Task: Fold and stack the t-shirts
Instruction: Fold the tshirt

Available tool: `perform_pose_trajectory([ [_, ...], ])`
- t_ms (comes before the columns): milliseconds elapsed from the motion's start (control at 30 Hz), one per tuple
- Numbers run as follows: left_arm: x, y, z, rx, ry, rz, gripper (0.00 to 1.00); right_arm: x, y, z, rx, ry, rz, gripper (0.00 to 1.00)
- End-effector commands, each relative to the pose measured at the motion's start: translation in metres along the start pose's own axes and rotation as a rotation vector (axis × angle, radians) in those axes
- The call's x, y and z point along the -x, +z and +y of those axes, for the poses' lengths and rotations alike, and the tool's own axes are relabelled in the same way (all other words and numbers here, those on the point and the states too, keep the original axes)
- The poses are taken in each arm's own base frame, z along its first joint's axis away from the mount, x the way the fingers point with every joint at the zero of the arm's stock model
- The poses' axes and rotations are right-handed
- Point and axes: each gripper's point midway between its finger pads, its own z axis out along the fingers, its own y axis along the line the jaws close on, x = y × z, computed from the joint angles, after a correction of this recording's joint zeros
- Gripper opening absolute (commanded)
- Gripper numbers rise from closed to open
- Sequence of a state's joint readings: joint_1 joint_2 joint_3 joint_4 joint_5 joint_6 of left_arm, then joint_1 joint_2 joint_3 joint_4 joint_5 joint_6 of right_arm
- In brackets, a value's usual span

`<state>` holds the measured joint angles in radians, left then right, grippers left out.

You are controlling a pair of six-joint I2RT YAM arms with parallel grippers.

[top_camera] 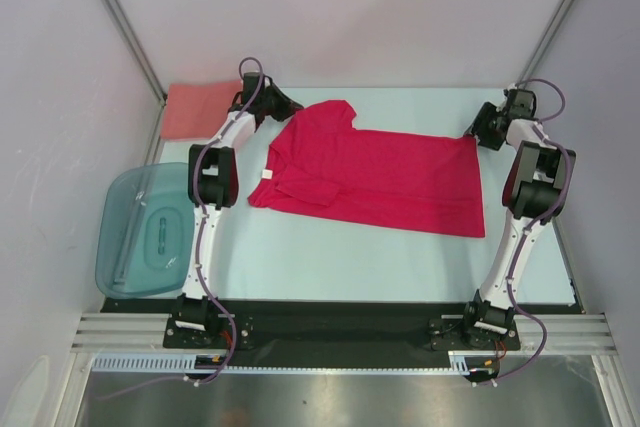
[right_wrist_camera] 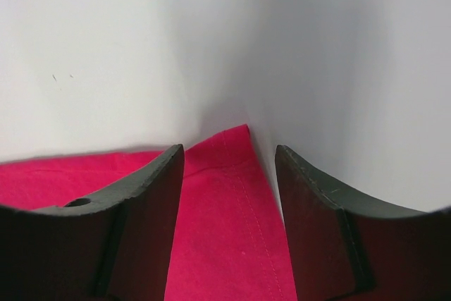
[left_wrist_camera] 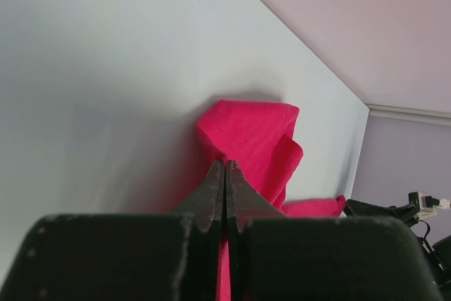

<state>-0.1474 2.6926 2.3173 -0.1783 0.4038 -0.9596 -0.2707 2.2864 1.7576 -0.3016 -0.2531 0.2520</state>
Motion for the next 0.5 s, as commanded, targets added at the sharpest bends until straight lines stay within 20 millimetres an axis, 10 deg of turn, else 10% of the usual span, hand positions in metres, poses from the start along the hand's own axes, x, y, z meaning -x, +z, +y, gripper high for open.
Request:
perform_pose_trajectory([
  [0,0.028,-0.029,-0.069,-0.140,0.074,-0.064,0.00,0.001,0.005,0.004,-0.002,-0.037,0.011,0.59],
  [467,0.027,-0.034,-0.066,-0.128,0.097,-0.056,0.00,0.029,-0.004,0.011,-0.005,-0.045,-0.057,0.06],
])
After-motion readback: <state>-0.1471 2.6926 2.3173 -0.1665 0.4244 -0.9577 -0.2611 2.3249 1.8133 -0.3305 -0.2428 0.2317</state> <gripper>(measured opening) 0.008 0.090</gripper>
